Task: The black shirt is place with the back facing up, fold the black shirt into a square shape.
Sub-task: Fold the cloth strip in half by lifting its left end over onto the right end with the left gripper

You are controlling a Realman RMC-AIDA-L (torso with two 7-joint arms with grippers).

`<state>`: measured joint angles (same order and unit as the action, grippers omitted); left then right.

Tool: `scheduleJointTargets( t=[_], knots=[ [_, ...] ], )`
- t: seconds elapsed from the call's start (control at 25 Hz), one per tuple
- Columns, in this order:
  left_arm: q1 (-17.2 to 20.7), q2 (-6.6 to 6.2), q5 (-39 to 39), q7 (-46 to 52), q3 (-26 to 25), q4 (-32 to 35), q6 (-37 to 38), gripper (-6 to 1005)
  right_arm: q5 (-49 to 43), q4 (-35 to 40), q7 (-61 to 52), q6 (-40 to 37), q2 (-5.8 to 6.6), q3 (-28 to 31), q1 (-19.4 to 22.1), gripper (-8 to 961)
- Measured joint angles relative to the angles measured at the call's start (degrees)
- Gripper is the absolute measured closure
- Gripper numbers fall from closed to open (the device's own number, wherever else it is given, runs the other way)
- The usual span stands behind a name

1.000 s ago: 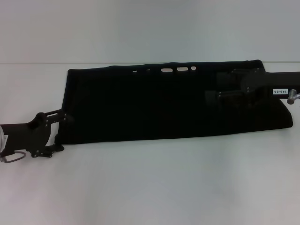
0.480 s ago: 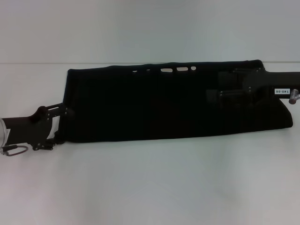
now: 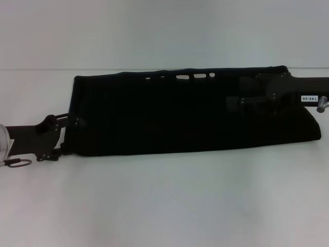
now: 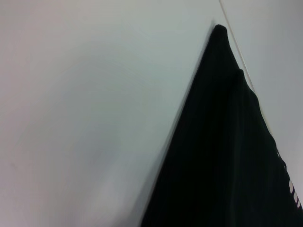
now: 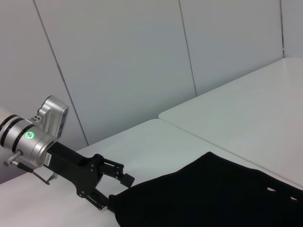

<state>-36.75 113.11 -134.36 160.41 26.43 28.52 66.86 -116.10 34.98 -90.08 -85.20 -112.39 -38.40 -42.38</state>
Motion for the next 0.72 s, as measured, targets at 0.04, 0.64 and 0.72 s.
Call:
scheduleJointTargets(
  t=[0.04, 0.64, 0.72],
  knots=[
    [0.0, -0.02, 0.0, -0.2, 0.0, 0.0, -0.1, 62, 0.0, 0.0, 0.0, 0.0, 0.0, 0.0, -0.1, 48],
    [0.1, 0.08, -0.7, -0.8, 0.1, -0.5, -0.1, 63, 0.6, 0.0, 0.3, 0.1, -0.07, 0.0, -0.4, 48],
    [0.1, 0.07, -0.7, -0.8, 0.1, -0.6, -0.4, 62, 0.7, 0.0, 0.3, 0.1, -0.08, 0.0, -0.4, 48]
  ],
)
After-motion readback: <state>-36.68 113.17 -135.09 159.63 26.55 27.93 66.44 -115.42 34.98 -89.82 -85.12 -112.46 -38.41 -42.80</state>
